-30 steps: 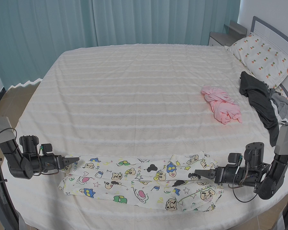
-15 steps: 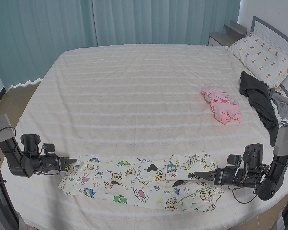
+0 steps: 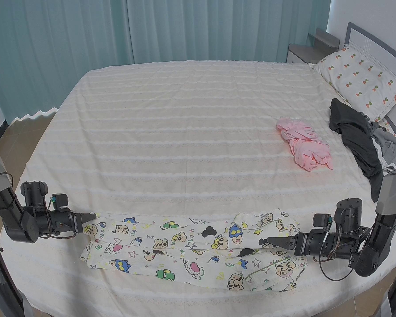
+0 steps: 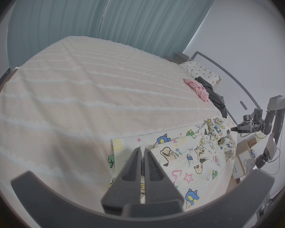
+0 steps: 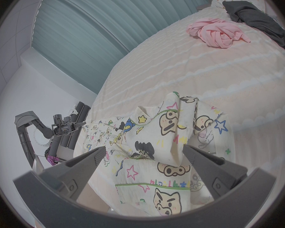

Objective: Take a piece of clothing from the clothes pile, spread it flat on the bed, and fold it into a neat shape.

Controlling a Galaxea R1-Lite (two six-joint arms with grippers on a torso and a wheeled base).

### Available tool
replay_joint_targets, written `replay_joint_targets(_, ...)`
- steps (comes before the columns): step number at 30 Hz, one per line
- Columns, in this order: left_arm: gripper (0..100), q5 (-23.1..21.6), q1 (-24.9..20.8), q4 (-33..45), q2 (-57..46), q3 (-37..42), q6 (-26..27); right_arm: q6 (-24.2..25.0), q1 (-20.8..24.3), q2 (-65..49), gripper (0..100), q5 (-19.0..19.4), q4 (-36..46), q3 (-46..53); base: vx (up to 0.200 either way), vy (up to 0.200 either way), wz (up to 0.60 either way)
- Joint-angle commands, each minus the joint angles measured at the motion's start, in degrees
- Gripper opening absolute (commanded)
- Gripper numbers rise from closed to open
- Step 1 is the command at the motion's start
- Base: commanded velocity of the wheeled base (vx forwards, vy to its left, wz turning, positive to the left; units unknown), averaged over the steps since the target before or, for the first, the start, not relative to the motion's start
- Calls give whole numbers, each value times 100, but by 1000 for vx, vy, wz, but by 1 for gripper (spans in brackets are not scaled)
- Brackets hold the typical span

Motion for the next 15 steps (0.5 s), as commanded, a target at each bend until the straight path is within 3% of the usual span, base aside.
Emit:
replay_joint_targets(1, 0, -97, 139, -36, -342, 210, -8, 1, -4, 11, 100, 1, -2, -2, 0, 0, 0)
replay_joint_targets(9, 0, -325, 245, -836, -325, 517, -43, 1, 5, 11, 100, 1, -2, -2, 0, 0, 0)
replay_joint_targets(15, 0, -334, 139, -950, -316, 447, -52, 1, 5, 11, 100, 1, -2, -2, 0, 0, 0)
